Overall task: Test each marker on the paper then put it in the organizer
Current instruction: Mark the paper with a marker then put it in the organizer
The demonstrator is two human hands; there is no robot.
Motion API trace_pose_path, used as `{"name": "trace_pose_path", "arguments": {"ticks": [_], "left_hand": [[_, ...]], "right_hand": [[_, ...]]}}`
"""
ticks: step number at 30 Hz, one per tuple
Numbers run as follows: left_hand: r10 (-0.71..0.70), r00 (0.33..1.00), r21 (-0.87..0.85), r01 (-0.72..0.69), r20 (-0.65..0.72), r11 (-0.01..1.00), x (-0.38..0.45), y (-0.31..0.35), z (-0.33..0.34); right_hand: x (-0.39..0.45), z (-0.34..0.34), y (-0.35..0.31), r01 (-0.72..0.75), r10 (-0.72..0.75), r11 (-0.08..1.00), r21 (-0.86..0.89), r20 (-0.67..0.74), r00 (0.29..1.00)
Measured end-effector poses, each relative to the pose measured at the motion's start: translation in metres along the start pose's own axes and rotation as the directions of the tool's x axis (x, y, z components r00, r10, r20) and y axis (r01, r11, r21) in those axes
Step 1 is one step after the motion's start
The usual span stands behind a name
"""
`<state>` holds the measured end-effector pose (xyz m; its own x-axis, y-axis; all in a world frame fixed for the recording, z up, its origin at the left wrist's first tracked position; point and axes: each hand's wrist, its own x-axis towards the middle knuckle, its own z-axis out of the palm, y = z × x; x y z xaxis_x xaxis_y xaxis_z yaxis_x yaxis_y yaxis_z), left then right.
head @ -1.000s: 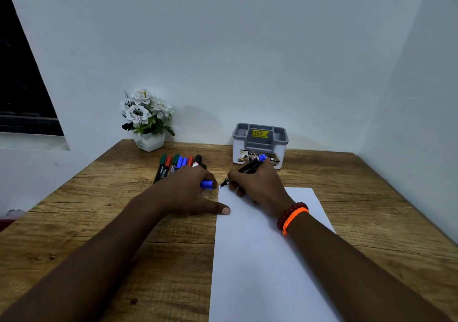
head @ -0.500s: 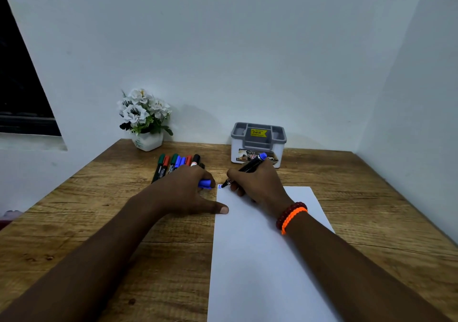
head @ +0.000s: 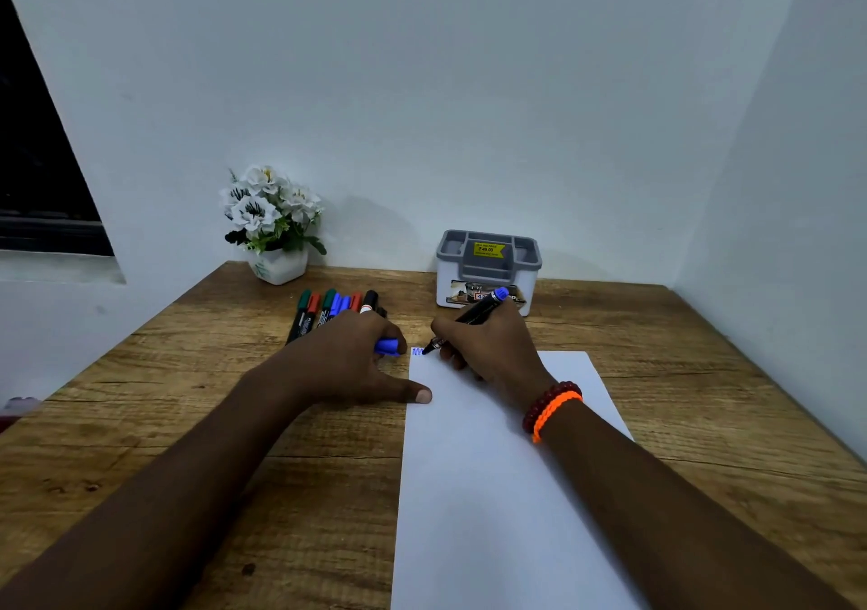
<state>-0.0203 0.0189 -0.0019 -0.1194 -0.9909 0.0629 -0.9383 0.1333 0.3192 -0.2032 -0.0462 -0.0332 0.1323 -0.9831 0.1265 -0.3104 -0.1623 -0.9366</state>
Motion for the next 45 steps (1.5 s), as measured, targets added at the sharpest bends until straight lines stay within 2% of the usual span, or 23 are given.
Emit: {"name": "trace_pose_path", "arguments": {"ticks": [15,21,28,34,45], "left_hand": [[0.013,1.0,-0.016,-0.013,-0.017,1.0,-0.001,-0.001,0.0],[0.012,1.0,-0.008,-0.012,-0.012,1.0,0.0,-0.001,0.0],[0.01,1.0,-0.007,-0.01,-0.013,1.0,0.0,0.0,-0.001],[0.004,1.0,-0.012,-0.004,-0.014,1.0,-0.001,0.001,-0.001],[0.016,1.0,0.009,-0.016,-0.002,1.0,-0.003,0.002,-0.002]], "right_hand": [[0.001,0.0,0.002,-0.002,0.003,1.0,0.031,-0.021,1.0],[0.006,0.001,0.006,0.02,-0.018,0.999,0.03,-0.072,0.997],[0.008,0.0,0.008,0.023,-0.022,1.0,0.016,-0.064,0.998],[0.006,-0.004,0.008,0.082,-0.083,0.996,-0.023,-0.05,0.995],[0.008,-0.002,0.013,0.08,-0.078,0.997,0.022,-0.076,0.994]]}}
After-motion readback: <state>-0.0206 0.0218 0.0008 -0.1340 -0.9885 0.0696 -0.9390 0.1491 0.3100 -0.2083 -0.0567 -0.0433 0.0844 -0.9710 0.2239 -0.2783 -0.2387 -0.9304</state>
